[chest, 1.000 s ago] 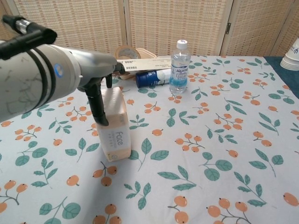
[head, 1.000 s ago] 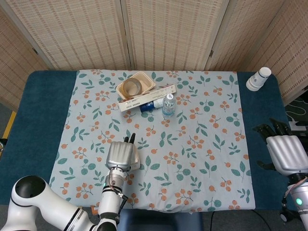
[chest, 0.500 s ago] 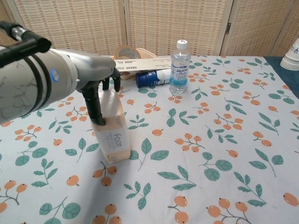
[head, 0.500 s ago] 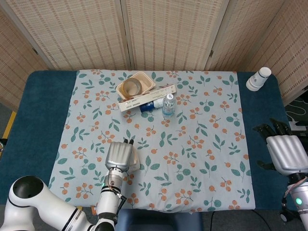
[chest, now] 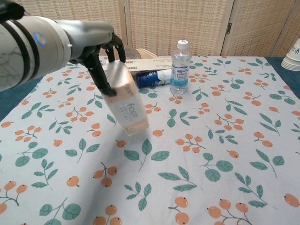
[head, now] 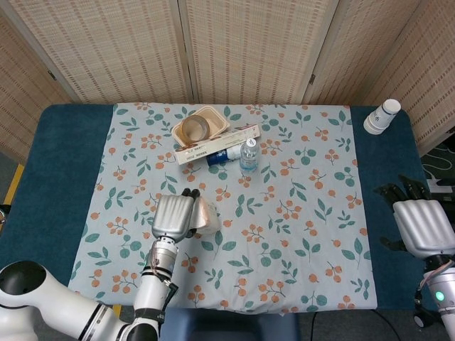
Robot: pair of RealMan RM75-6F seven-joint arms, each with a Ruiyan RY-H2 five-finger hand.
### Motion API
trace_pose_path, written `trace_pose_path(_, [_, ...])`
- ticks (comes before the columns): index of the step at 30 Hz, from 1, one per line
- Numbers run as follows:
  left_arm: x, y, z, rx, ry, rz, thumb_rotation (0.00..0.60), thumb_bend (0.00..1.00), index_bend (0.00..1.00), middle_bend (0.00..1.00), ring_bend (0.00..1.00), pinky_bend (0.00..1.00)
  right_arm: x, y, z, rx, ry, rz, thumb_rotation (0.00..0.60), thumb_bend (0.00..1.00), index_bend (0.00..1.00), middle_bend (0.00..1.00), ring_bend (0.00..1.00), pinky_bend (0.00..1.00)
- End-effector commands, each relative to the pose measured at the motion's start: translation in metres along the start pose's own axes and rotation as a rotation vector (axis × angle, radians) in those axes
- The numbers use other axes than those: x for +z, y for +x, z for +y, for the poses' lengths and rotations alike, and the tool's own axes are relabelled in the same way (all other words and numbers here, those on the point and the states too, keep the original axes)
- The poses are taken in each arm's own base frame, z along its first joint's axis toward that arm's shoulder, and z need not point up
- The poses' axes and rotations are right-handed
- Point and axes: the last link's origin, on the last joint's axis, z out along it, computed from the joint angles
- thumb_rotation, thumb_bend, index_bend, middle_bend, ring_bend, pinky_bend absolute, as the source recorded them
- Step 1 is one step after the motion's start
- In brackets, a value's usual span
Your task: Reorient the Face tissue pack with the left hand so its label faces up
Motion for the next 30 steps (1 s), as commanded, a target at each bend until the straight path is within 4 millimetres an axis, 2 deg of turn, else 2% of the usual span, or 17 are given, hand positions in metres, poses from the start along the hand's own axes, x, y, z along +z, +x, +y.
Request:
trace_pose_path(1, [0.004,0.007,-0.010,-0.211,-0.051,0.028,0.600,0.26,0.42,0.58,1.00,1.00,0.001,-0.001,0.000,-0.002,-0.002,-0.003,0.600,0.07,0.23,0.19,0.03,0.09])
trace_pose_path(6, [0.008,0.006,-0.023,-0.430,-0.088,0.025,0.600,0.25,0.44,0.60,1.00,1.00,0.002,-0.001,0.000,-0.005,-0.010,-0.003,0.600,0.07,0.23,0.19,0.03,0.09])
trace_pose_path(13, [0.014,0.004,-0.050,-0.600,-0.215,0.242,0.600,0.23,0.44,0.61,1.00,1.00,0.003,-0.002,0.000,-0.004,-0.014,0.003,0.600,0.07,0.23,0.19,0.03,0.09])
trace_pose_path(20, [0.013,-0.019,-0.084,-0.729,-0.243,0.340,0.600,0.23,0.44,0.61,1.00,1.00,0.005,-0.008,-0.002,-0.012,-0.007,-0.019,0.600,0.07,0.23,0.19,0.03,0.09])
trace_pose_path(30, [0.005,-0.068,-0.113,-0.882,-0.274,0.313,0.600,0.21,0.44,0.61,1.00,1.00,0.008,-0.012,-0.004,-0.019,-0.008,-0.032,0.600,0.07,0.23,0.19,0.03,0.09])
